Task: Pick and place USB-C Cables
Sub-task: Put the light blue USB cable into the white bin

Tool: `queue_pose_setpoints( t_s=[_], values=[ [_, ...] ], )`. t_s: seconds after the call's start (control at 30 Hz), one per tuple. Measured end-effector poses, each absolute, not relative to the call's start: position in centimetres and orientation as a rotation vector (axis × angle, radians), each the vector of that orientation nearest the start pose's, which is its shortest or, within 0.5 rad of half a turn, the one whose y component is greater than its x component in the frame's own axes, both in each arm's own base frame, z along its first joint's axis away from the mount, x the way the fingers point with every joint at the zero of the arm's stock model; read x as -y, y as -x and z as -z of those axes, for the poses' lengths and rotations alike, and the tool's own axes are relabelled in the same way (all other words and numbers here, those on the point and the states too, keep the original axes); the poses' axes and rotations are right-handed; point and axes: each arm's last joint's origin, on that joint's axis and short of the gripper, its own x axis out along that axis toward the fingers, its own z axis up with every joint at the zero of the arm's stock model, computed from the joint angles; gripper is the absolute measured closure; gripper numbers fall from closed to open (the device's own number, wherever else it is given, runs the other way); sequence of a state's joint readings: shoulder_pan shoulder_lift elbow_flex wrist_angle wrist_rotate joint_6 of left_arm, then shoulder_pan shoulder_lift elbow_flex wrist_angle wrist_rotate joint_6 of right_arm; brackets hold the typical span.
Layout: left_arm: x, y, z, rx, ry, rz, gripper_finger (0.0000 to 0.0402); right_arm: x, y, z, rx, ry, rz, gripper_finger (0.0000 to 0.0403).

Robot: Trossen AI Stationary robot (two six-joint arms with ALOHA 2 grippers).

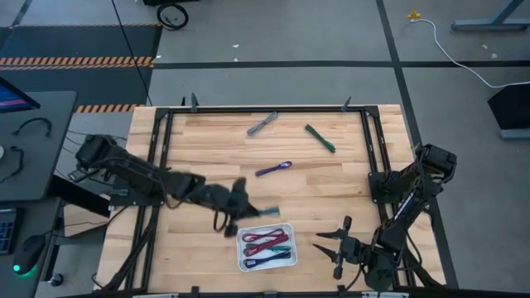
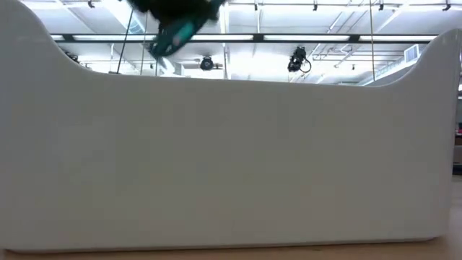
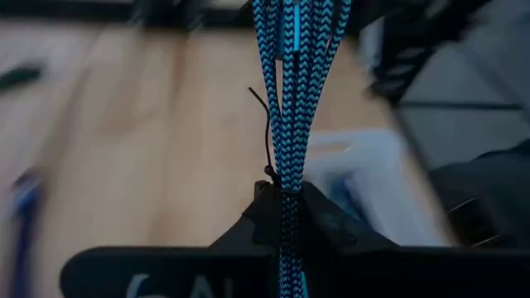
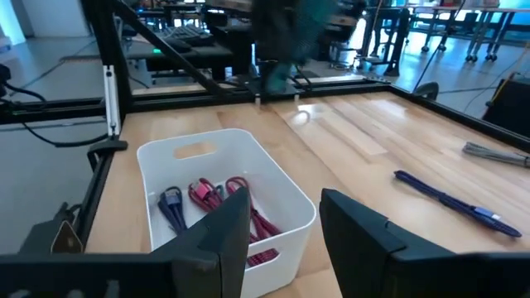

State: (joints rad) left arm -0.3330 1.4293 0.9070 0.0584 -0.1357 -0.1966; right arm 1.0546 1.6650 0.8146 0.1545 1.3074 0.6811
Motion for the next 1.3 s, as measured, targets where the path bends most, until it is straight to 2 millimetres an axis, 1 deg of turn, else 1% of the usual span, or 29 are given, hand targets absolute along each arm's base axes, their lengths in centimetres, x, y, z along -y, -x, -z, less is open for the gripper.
queue_pose_setpoints(
  t_s=[0.07,0.13,0.23,0.33,0.4,0.47,0.6,0.67,0.77,0.87,0.93,1.0,1.13,1.3],
  values=[
    [11.7,-30.0,-25.1,-0.385,0.064,0.214,0.0377,-25.5,-17.8,-17.4,-0.171,-0.025,0.309,0.025],
    [13.2,-30.4,-24.8,-0.318,0.052,0.262,0.0377,-25.4,-17.9,-17.4,-0.173,-0.013,0.31,0.025],
    [14.5,-31.1,-23.8,-0.289,0.068,0.291,0.0377,-25.4,-18.0,-17.4,-0.174,-0.01,0.311,0.025],
    [14.8,-32.1,-21.6,-0.355,0.1,0.247,0.0377,-25.4,-18.0,-17.4,-0.174,-0.012,0.31,0.025],
    [15.1,-32.9,-20.8,-0.405,0.103,0.196,0.0377,-25.4,-18.0,-17.4,-0.176,-0.014,0.306,0.025],
    [15.4,-33.9,-20.7,-0.452,0.093,0.142,0.0377,-25.4,-18.0,-17.4,-0.177,-0.014,0.306,0.025],
    [16.2,-35.9,-21.0,-0.612,0.078,0.02,0.0377,-25.4,-18.0,-17.4,-0.177,-0.015,0.305,0.025],
    [16.8,-36.8,-21.6,-0.68,0.087,-0.008,0.0375,-25.4,-18.0,-17.4,-0.177,-0.017,0.306,0.025],
    [17.7,-37.5,-22.4,-0.785,0.082,-0.043,0.037,-25.4,-18.0,-17.4,-0.176,-0.02,0.305,0.025],
    [18.5,-37.4,-22.5,-0.884,0.044,-0.053,0.0371,-25.4,-18.0,-17.4,-0.175,-0.025,0.304,0.025],
    [19.0,-37.3,-22.3,-0.901,0.061,-0.051,0.0373,-25.4,-18.0,-17.4,-0.175,-0.023,0.304,0.025],
    [19.2,-36.9,-21.9,-0.935,0.084,-0.055,0.0371,-25.4,-18.0,-17.4,-0.175,-0.025,0.304,0.025],
    [19.0,-36.4,-21.2,-0.986,0.105,-0.09,0.0366,-25.4,-18.0,-17.4,-0.175,-0.021,0.304,0.025],
    [18.6,-36.3,-21.1,-0.998,0.102,-0.115,0.0367,-25.4,-18.0,-17.4,-0.176,-0.019,0.303,0.025]
  ],
)
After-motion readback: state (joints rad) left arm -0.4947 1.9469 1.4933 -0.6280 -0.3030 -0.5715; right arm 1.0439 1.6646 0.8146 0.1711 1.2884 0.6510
